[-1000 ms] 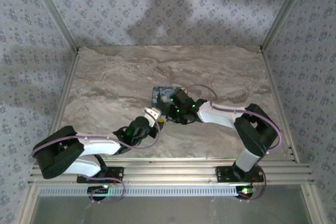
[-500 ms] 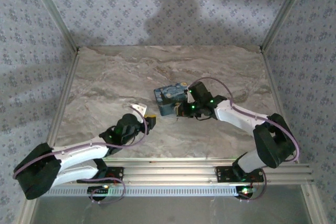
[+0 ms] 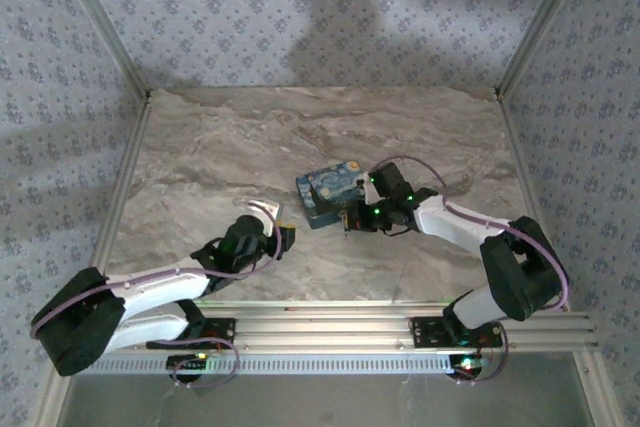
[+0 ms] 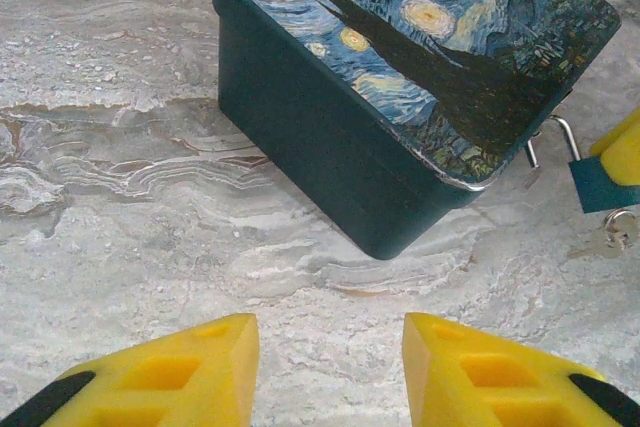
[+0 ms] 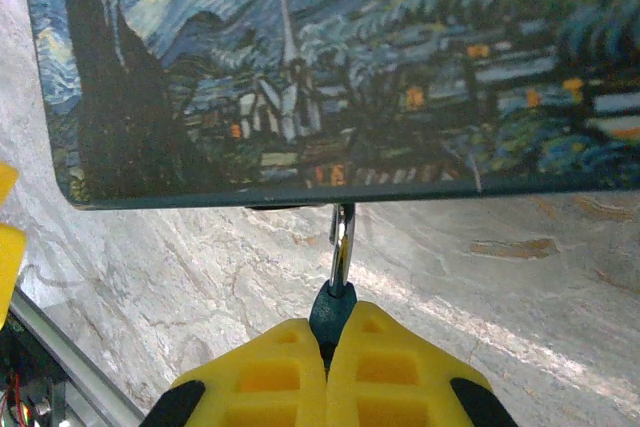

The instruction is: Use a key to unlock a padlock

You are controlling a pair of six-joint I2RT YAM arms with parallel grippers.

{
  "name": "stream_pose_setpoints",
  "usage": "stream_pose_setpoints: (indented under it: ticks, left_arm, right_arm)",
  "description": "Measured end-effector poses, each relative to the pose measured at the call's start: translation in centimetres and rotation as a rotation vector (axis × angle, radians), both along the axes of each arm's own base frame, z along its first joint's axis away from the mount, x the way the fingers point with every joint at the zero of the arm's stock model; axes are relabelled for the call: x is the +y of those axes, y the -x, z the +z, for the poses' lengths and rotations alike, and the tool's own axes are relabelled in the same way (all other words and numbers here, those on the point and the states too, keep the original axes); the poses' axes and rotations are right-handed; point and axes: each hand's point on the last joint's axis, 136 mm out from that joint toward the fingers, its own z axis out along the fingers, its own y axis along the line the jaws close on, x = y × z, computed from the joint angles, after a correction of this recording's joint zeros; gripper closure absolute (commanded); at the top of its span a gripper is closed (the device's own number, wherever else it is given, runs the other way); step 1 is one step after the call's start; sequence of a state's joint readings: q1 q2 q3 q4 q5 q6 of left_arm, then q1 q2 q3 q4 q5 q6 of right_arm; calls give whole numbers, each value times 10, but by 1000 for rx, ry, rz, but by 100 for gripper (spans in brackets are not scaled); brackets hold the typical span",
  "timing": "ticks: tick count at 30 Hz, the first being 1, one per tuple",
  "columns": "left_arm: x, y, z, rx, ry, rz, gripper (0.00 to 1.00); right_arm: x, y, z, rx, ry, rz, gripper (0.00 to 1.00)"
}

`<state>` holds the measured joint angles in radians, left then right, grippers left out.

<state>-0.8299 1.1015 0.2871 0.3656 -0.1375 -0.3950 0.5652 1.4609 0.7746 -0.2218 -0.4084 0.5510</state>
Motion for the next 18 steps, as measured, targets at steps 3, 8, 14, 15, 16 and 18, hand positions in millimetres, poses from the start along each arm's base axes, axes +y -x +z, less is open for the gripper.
stream_pose_setpoints:
  ticks: [3, 8, 14, 15, 16, 18]
  left_arm:
    - [0, 0, 1, 2, 4, 1, 58]
    - [-1, -1, 3, 5, 15, 5, 58]
    - [0, -1, 8, 3, 36, 13, 58]
    - [0, -1, 9, 5, 39, 15, 58]
    - [0, -1, 9, 7, 42, 17, 58]
    - [1, 0, 10, 9, 45, 19, 58]
  right_arm:
    - [-1, 0, 1, -3, -17, -25, 100]
    - [-6, -10, 10, -20, -38, -89, 100]
    - [-22, -20, 2, -9, -63, -212, 100]
    - [-25, -19, -2, 0, -65, -235, 100]
    - [-26, -18, -6, 9, -66, -256, 100]
    - [-30, -18, -12, 22, -74, -297, 100]
